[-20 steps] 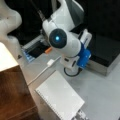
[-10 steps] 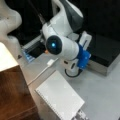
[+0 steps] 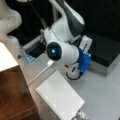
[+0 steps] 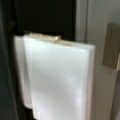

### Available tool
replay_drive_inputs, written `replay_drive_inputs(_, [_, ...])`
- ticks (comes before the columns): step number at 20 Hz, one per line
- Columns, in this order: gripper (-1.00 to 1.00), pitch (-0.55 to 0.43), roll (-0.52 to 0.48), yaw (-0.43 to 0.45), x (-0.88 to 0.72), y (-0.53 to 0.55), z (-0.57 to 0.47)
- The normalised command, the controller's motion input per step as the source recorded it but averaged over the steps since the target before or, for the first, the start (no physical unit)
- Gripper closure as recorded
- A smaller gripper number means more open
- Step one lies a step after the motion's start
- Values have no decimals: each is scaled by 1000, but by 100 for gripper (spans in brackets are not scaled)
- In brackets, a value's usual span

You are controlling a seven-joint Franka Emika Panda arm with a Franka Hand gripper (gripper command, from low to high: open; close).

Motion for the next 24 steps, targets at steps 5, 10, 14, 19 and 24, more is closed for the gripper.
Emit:
replay_drive_inputs(5, [-100,-86,215,-79,47,-32,-75])
replay_drive_inputs(10, [-100,-48,218,-81,27,13,-21])
replay_drive_inputs(14, [-100,-32,233,-65,-17,33,24])
replay_drive_inputs(19, [-100,-36,240,-71,-76,34,46])
replay_drive_inputs(24, [-100,-51,232,-110,-98,25,51])
